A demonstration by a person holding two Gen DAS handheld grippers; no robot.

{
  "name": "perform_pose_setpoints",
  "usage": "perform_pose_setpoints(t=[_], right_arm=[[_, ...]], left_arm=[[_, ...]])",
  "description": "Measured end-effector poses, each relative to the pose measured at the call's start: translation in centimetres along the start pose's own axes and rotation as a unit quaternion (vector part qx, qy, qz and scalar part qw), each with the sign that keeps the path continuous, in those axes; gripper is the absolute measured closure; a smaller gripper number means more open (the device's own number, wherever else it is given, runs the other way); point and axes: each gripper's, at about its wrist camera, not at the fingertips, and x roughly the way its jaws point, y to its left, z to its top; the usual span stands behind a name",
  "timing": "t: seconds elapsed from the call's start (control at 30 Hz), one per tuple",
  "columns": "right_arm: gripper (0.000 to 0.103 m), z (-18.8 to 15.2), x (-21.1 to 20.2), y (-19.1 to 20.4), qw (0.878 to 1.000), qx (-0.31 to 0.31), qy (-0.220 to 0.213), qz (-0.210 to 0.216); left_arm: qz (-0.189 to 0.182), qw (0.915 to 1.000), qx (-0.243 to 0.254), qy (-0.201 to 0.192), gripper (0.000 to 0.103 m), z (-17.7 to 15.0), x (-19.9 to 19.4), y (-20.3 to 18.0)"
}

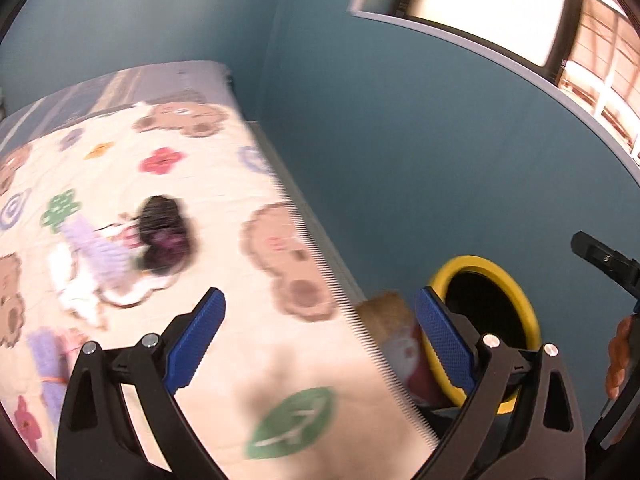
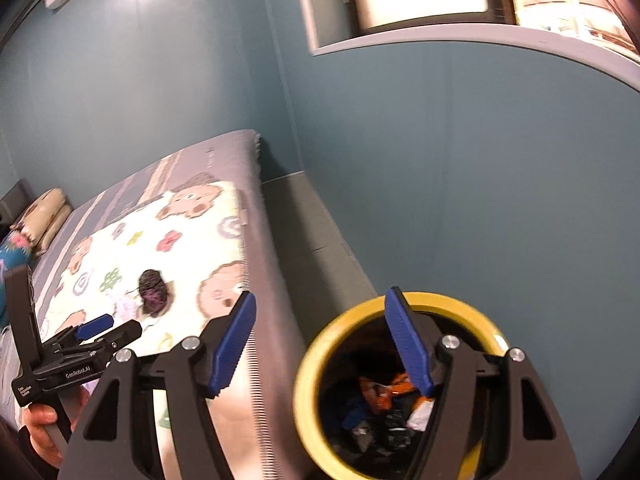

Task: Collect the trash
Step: 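Move both open tools back over the trash on the bed, then grasp the purple mesh net with left tool while right tool grasps the black-purple bag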

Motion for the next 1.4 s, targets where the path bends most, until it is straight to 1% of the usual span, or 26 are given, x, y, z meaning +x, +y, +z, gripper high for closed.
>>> perform_pose_setpoints(t=[0.1,0.13,0.2,0.33,0.4,0.43,0.63,0.77,0.97,1.13,1.27,1.4], right_arm=[[0.039,0.2,1.1,2.8,1.000,-0.016,0.005,0.022],[0.039,0.2,1.3,3.4,0.999,-0.019,0.006,0.027],[0.039,0.3,2.1,5.3,0.999,-0.027,0.011,0.041],[0.039,0.4,3.7,8.2,0.997,-0.040,0.021,0.061],[0.039,0.3,4.6,9.7,0.996,-0.047,0.027,0.071],[0.039,0.3,5.2,10.5,0.995,-0.050,0.031,0.075],[0.039,0.1,8.7,15.0,0.991,-0.072,0.055,0.094],[0.039,-0.2,11.2,17.5,0.989,-0.085,0.071,0.100],[0.039,-1.1,14.8,20.7,0.985,-0.105,0.093,0.099],[0.039,-1.9,17.8,22.6,0.982,-0.114,0.116,0.101],[0.039,-2.4,19.7,24.0,0.979,-0.123,0.128,0.102],[0.039,-2.7,21.6,25.4,0.976,-0.131,0.140,0.104]], left_arm=[[0.022,0.9996,-0.018,0.000,0.011,-0.6,-1.0,3.2],[0.035,0.9989,-0.030,0.001,0.011,-0.9,-1.4,5.1],[0.048,0.9981,-0.040,0.001,0.011,-1.1,-1.8,7.1],[0.087,0.9943,-0.062,0.002,0.011,-2.1,-3.0,12.3],[0.097,0.9928,-0.069,0.004,0.011,-2.5,-3.3,14.1],[0.107,0.9913,-0.076,0.006,0.011,-2.8,-3.7,15.6],[0.138,0.9849,-0.103,0.014,0.011,-4.5,-4.4,20.7],[0.147,0.9821,-0.115,0.024,0.011,-5.7,-4.4,23.2],[0.154,0.9785,-0.132,0.038,0.011,-7.5,-4.2,26.2],[0.153,0.9771,-0.141,0.044,0.011,-8.4,-4.1,27.7],[0.155,0.9769,-0.137,0.054,0.011,-9.1,-3.8,28.5],[0.147,0.9772,-0.140,0.062,0.011,-9.3,-3.1,29.1]])
